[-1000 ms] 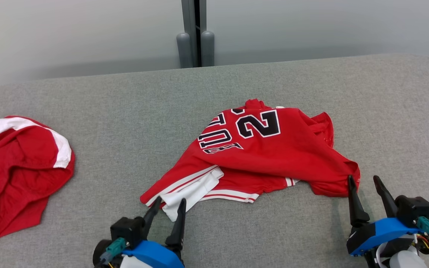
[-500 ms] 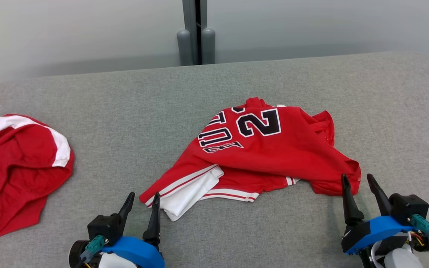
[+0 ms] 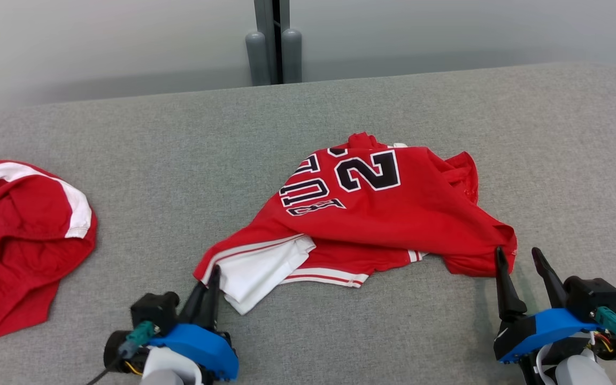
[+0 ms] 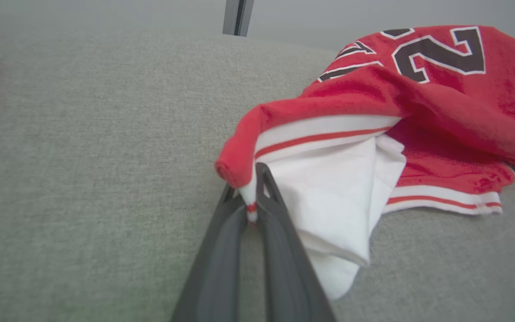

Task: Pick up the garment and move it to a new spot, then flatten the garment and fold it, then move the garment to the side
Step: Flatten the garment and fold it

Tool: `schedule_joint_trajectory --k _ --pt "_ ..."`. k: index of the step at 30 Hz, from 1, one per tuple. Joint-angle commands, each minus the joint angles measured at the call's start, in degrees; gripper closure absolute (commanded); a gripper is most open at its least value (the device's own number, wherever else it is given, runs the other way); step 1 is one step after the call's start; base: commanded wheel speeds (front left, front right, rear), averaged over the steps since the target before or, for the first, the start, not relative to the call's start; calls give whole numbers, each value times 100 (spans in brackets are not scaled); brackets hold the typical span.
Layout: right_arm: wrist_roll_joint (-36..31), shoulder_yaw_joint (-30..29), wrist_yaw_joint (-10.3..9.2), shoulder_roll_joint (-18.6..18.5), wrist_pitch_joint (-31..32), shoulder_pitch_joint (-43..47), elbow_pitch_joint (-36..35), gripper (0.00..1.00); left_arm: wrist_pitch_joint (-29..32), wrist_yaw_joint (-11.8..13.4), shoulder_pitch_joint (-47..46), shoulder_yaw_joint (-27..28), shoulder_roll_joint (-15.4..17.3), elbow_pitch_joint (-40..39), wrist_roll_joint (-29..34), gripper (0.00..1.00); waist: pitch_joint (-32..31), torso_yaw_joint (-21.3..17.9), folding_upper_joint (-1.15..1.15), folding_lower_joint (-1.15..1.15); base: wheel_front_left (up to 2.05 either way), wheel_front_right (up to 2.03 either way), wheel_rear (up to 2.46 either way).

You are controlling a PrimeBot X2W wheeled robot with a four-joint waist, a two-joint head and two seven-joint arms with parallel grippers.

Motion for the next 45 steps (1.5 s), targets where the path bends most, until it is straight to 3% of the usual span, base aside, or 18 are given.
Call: schedule_joint_trajectory --k 1,11,12,13,21,29,45 --pt "-10 6 -2 -5 -18 -77 -16 0 -3 -6 -108 93 9 -86 33 100 9 29 -1 0 0 0 0" --pt "-3 199 -2 17 -18 -250 -21 0 -9 -5 -764 782 152 10 363 100 187 40 -1 0 0 0 0" --pt "1 216 -2 15 -17 -268 -17 0 -9 -5 -857 896 161 52 367 29 203 27 -1 0 0 0 0" --pt "3 231 -2 13 -18 -283 -13 0 -9 -3 -912 993 157 123 378 0 213 14 -1 0 0 0 0" --pt "40 148 -2 22 -18 -182 27 0 -8 -4 -714 1217 40 -85 345 0 166 41 -1 0 0 0 0" --pt "86 221 -2 56 -18 -192 73 0 -8 -5 27 592 12 -149 40 0 69 109 -1 0 0 0 0" --pt "47 219 -2 38 -18 -139 24 0 -8 -5 -285 717 4 224 -82 0 160 -152 -1 0 0 0 0"
